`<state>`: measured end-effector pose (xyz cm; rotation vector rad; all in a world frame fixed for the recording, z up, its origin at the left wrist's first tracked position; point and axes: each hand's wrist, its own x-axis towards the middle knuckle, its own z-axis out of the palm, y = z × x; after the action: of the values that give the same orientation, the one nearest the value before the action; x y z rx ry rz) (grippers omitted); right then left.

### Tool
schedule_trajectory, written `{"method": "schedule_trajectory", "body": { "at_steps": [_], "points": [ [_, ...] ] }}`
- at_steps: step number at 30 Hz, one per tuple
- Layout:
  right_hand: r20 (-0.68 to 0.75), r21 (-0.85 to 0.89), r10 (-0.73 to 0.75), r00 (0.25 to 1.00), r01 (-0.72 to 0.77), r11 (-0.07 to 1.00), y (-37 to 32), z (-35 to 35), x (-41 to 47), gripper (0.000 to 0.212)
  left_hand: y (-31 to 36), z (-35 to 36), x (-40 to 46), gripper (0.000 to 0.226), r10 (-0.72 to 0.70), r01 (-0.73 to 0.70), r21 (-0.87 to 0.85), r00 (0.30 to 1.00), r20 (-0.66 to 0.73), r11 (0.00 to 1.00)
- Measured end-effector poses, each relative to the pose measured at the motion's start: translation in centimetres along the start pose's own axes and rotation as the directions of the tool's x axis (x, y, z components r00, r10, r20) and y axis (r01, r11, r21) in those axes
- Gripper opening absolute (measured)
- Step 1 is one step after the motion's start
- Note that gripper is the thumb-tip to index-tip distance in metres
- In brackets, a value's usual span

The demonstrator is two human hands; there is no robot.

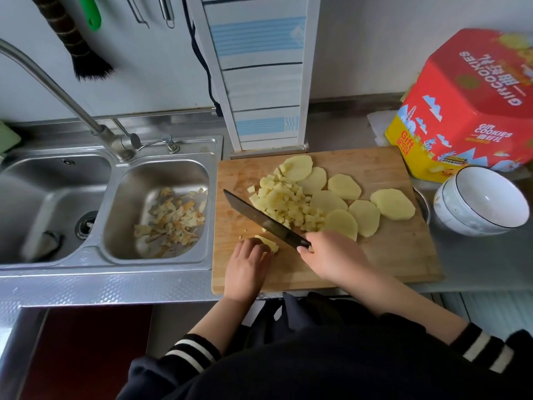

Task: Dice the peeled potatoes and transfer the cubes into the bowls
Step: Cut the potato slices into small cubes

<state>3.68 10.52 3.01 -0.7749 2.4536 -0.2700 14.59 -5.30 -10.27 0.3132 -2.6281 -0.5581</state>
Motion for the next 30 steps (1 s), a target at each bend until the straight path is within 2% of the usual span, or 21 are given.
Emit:
{"method": "schedule_trajectory", "body": {
  "at_steps": [3,8,15,20,26,30],
  "points": [
    [0.022,-0.014,-0.009,1.0,0.009,1.0,-0.4,0.4,-0.1,0.026,-0.7,0.6,0.3,0.03,0.023,-0.023,0.039,1.0,0.017,0.999],
    [0.061,-0.056,-0.002,0.998,0.005,0.998,-0.6,0.6,-0.1,0.026,-1.0,0.7,0.3,0.027,0.042,-0.042,0.031,0.999,0.014,0.999],
    [0.087,-0.096,-0.017,0.996,0.025,0.995,-0.6,1.0,0.2,0.024,-0.8,1.1,-0.1,0.027,-0.04,0.041,-0.033,0.999,0.03,0.999],
    [0.136,-0.116,0.051,0.989,-0.035,0.993,-0.4,2.0,0.9,0.022,-0.5,1.1,-0.2,0.028,-0.088,0.09,-0.081,0.996,0.028,0.993],
    [0.189,-0.048,0.102,0.977,-0.094,0.994,0.5,2.1,1.3,0.025,-0.2,1.0,0.0,0.03,-0.128,0.13,-0.099,0.991,0.03,0.987],
    [0.134,0.011,0.056,0.989,-0.058,0.998,1.2,2.3,0.8,0.026,-0.3,0.8,-0.1,0.029,-0.131,0.136,-0.13,0.99,0.047,0.982]
  ]
}}
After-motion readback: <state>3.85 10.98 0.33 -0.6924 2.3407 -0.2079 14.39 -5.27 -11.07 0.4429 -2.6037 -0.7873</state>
